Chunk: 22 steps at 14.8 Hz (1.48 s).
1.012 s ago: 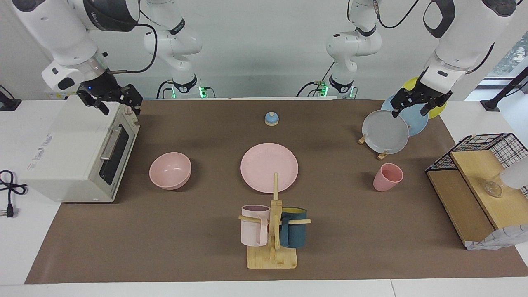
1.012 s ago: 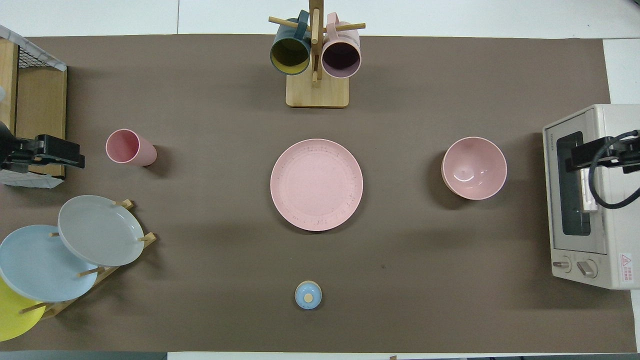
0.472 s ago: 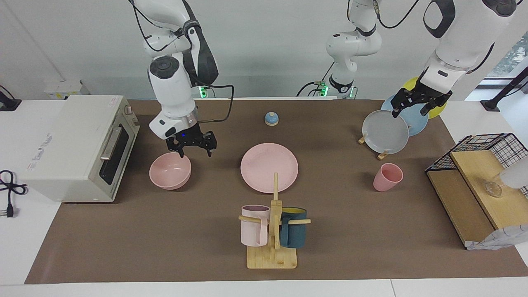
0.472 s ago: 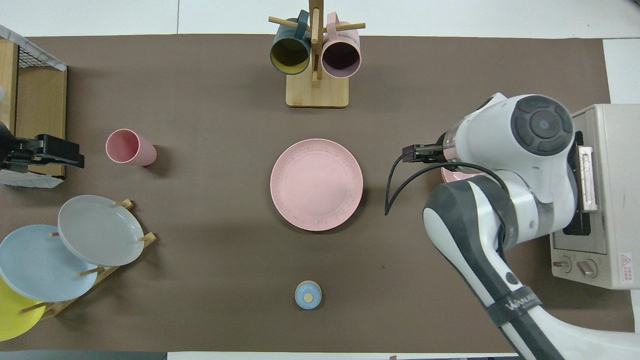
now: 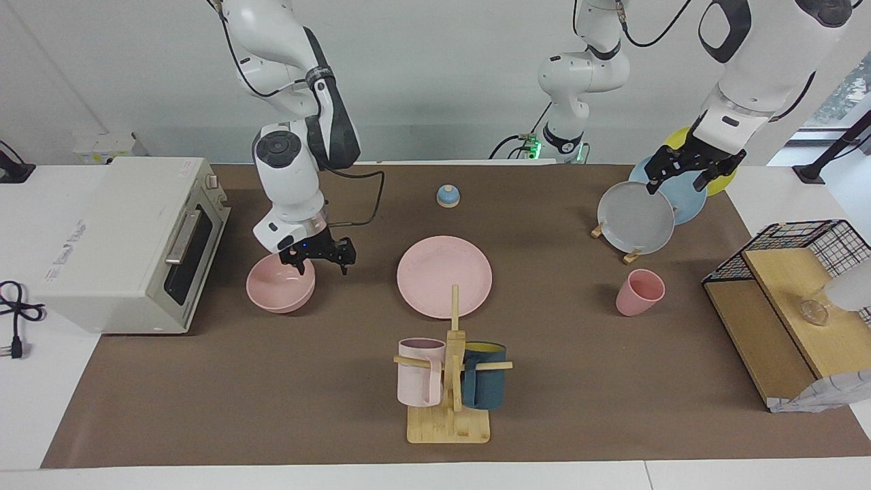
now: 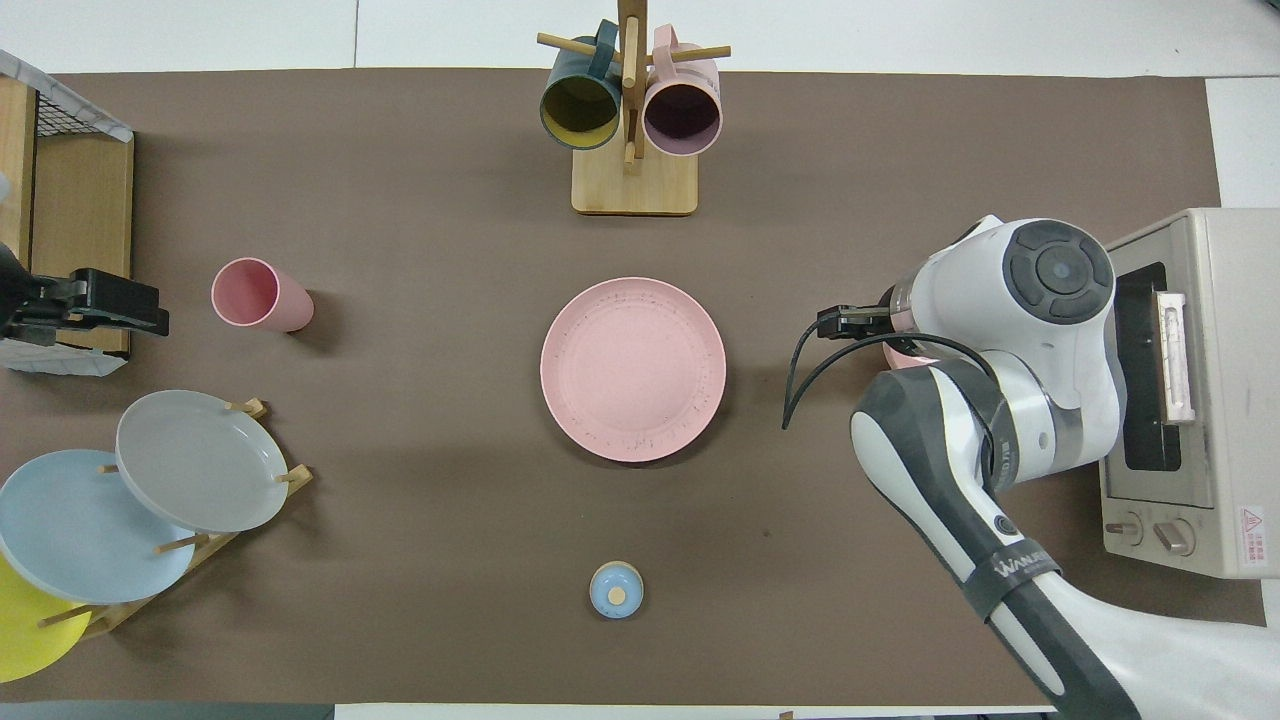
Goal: Organize tableware
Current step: 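Reach the right gripper to the pink bowl and grasp its rim, then carry the bowl over the plate while the left gripper grasps the cup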
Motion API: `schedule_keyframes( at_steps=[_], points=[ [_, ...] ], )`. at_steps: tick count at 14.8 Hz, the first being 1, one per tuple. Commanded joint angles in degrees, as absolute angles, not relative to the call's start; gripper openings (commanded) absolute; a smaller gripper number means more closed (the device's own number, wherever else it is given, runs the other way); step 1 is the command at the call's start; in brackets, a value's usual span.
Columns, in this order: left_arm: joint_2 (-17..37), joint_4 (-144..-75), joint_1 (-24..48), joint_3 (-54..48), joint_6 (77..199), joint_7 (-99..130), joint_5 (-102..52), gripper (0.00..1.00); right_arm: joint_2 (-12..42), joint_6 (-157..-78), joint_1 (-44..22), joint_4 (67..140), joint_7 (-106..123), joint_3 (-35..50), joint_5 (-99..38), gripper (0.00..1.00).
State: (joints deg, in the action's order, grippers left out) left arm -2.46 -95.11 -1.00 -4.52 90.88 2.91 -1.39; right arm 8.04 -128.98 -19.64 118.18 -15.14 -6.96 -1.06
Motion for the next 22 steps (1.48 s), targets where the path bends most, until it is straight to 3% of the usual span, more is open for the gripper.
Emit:
schedule_keyframes(
  at_steps=[1, 4, 7, 8, 10, 11, 17, 20, 22],
  points=[
    [-3.25, -95.54, -1.32, -4.83, 91.49, 2.90, -0.18, 1.00, 7.73, -130.78, -18.81, 120.93, -15.03, -6.68, -0.53, 0.91],
    [-3.34, -95.54, -1.41, -4.92, 91.49, 2.90, -0.18, 1.00, 10.62, -133.33, -18.90, 121.91, -14.86, -6.77, -0.44, 0.81],
    [-3.25, -95.62, -1.41, -4.92, 91.49, 2.90, -0.18, 1.00, 11.25, -133.07, -18.63, 121.55, -14.41, -6.77, 3.50, 0.54],
    [-3.34, -95.62, -1.32, -4.92, 91.49, 2.90, -0.18, 1.00, 11.34, -132.89, -18.72, 121.55, -14.50, -6.85, 4.12, 0.44],
    [-3.25, -95.54, -1.32, -4.92, 91.49, 2.90, -0.18, 1.00, 12.04, -132.37, -18.63, 121.38, -14.50, -6.94, 4.92, 0.07],
    [-3.25, -95.62, -1.32, -4.92, 91.49, 2.90, -0.18, 1.00, 12.13, -131.75, -18.72, 120.51, -14.68, -6.86, 5.79, 0.00],
    [-2.29, -96.68, -1.32, -4.92, 95.26, 3.16, -0.26, 1.00, 15.11, -118.60, -22.91, 105.95, -18.44, -6.59, 5.45, 0.00],
    [3.06, -97.12, -1.41, -5.01, 100.53, 3.08, -0.53, 1.00, 24.57, -108.57, -30.29, 88.13, -31.32, -6.59, 5.01, 0.00],
    [7.45, -96.77, -0.88, -4.92, 103.96, 3.43, -0.62, 1.00, 29.08, -107.75, -33.04, 81.93, -37.16, -6.50, 5.01, 0.00]
  ],
)
